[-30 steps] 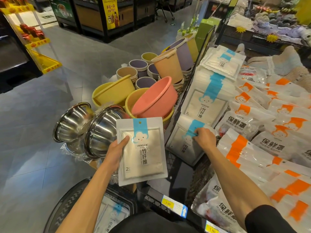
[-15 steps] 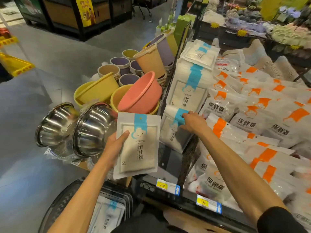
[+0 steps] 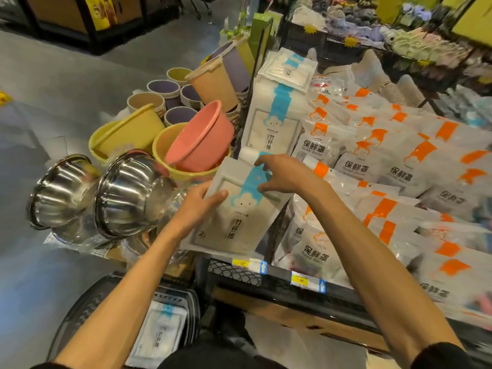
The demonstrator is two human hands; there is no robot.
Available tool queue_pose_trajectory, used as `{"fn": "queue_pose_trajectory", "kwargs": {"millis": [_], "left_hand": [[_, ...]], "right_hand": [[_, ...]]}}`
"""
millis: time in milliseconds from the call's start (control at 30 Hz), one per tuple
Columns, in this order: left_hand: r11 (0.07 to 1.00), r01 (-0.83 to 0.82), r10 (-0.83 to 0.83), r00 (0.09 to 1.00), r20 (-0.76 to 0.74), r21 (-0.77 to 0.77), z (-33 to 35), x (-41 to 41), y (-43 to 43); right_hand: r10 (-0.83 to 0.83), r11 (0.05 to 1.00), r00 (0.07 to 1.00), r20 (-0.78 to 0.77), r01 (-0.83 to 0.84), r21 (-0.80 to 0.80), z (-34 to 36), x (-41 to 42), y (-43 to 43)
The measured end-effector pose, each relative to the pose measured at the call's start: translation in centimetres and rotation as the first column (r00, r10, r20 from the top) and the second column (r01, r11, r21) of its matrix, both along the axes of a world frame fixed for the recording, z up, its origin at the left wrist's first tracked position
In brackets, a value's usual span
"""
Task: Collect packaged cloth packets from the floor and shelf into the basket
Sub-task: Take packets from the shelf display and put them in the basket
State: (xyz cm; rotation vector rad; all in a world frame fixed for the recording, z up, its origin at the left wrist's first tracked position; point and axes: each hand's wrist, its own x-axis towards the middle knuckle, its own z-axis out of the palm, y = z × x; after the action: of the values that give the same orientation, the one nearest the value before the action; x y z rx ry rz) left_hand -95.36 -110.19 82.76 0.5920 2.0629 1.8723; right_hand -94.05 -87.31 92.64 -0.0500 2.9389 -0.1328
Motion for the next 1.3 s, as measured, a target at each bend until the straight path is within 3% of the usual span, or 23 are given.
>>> {"fn": "queue_pose_trajectory", "kwargs": {"millis": [267, 500, 633, 767, 833, 900, 967, 1100, 1300], "left_hand": [[0.995, -0.039, 0.037, 0.999, 0.021, 0.089, 0.2, -0.1, 1.7], [0.991, -0.089, 0.091, 0.996, 0.018, -0.097, -3.7, -2.8, 2.5], [0.881, -0.254, 0.232, 0.967, -0.104, -0.399, -7.1, -3.7, 2.3], [0.753, -0.055, 0.085, 0.996, 0.015, -0.656, -10.9, -4.1, 2.0], [0.739, 0.031, 0.038, 0.995, 0.088, -0.673, -12.2, -3.5, 1.9], [0.743, 0.031, 0.016, 0.998, 0.064, -0.668, -13.3, -2.4, 2.0], [0.696, -0.059, 0.050, 0.998, -0.034, -0.716, -14.1, -1.3, 2.2], [0.506, -0.198, 0.065, 0.979, -0.191, -0.840, -14.2, -0.7, 3.0], [0.469, -0.234, 0.082, 0.972, -0.222, -0.852, -14.1, -0.7, 3.2]], "right_hand": [[-0.070, 0.984, 0.996, 0.057, 0.078, -0.162, 1.1, 0.8, 1.1], [-0.149, 0.981, 0.988, 0.050, 0.154, -0.114, 0.7, -1.1, 2.6], [-0.228, 0.973, 0.974, 0.007, 0.229, -0.035, -0.3, -3.1, 4.0], [-0.254, 0.966, 0.966, -0.035, 0.256, 0.035, -1.8, -5.1, 4.6], [-0.274, 0.961, 0.961, -0.031, 0.275, 0.032, -2.6, -6.0, 4.7], [-0.294, 0.955, 0.956, -0.020, 0.294, 0.041, -3.6, -6.9, 4.8], [-0.307, 0.951, 0.952, -0.010, 0.307, 0.037, -4.7, -7.8, 4.9], [-0.308, 0.951, 0.951, 0.030, 0.307, 0.027, -7.3, -9.1, 5.4], [-0.353, 0.934, 0.934, 0.047, 0.355, -0.034, -11.5, -9.7, 6.2]]}}
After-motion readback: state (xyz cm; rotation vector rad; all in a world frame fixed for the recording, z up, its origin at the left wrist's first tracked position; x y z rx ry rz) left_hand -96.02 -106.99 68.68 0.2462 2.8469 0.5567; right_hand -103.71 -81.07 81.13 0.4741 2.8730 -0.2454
